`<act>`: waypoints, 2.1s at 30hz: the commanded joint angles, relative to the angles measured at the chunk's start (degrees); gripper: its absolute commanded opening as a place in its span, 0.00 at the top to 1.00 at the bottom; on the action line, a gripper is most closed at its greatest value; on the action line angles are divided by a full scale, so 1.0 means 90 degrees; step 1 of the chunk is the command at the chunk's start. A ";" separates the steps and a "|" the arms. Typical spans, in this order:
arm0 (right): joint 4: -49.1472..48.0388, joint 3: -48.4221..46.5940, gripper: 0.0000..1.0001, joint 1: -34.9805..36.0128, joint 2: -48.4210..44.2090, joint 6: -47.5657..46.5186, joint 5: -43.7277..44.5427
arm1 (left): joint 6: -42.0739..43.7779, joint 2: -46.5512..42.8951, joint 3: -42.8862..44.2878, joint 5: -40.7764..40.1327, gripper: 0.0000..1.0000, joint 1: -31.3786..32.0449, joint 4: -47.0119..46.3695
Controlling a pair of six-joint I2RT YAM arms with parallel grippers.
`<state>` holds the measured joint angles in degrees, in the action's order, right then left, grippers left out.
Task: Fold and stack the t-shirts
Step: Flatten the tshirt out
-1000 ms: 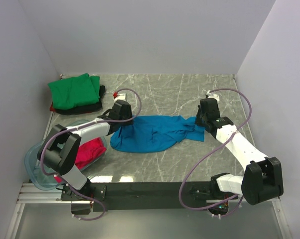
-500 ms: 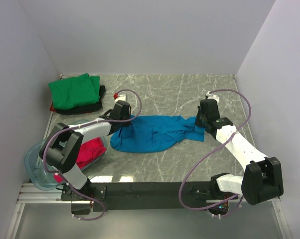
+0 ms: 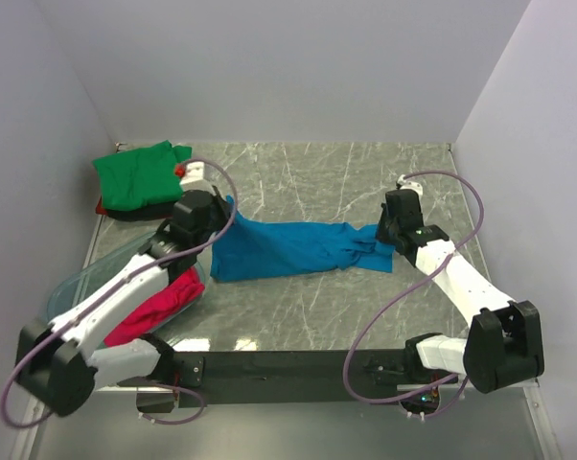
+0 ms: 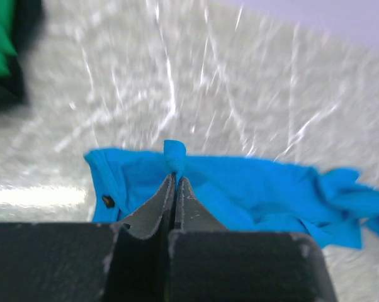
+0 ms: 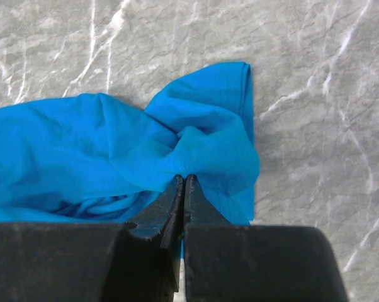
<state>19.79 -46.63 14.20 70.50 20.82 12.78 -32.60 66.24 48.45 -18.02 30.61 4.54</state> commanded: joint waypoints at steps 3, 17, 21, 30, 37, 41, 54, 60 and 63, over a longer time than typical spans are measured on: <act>-0.0276 -0.0784 1.00 -0.0317 0.0515 -0.0116 0.0143 | 0.0077 -0.0777 0.0047 -0.1061 0.99 -0.0042 0.0735; 0.0096 -0.1295 0.50 0.0108 0.0684 0.0020 0.0465 | -0.0030 -0.1344 -0.0236 -0.1543 0.99 -0.0227 0.1352; -0.0226 -0.0222 0.47 0.0278 -0.0048 0.0411 -0.0178 | -0.0011 -0.1237 -0.0178 -0.1494 0.99 -0.0266 0.1361; 0.0282 0.0385 0.49 0.0259 0.0008 0.1172 0.0212 | 0.0009 -0.1393 -0.0197 -0.1367 0.99 -0.0335 0.1352; 0.0359 0.0601 0.50 -0.0228 0.0769 0.1388 -0.0052 | 0.0028 -0.1510 -0.0197 -0.1259 0.99 -0.0335 0.1371; 0.0428 0.0680 0.53 -0.0444 0.1180 0.1398 -0.0277 | 0.0048 -0.1520 -0.0197 -0.1142 0.99 -0.0335 0.1332; 0.0574 0.0572 0.67 -0.0552 0.1659 0.1574 -0.0296 | 0.0087 -0.1520 -0.0158 -0.0976 0.99 -0.0345 0.1312; 0.0594 0.0543 1.00 -0.0571 0.1542 0.1496 -0.0190 | 0.0097 -0.1549 -0.0188 -0.1064 0.99 -0.0364 0.1293; 0.0954 0.0328 1.00 -0.0562 0.0997 0.1301 0.0238 | 0.0097 -0.1559 -0.0129 -0.1054 0.99 -0.0354 0.1274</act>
<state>24.64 -41.69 9.37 83.31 33.80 11.09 -32.36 53.39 46.00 -27.24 27.81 18.26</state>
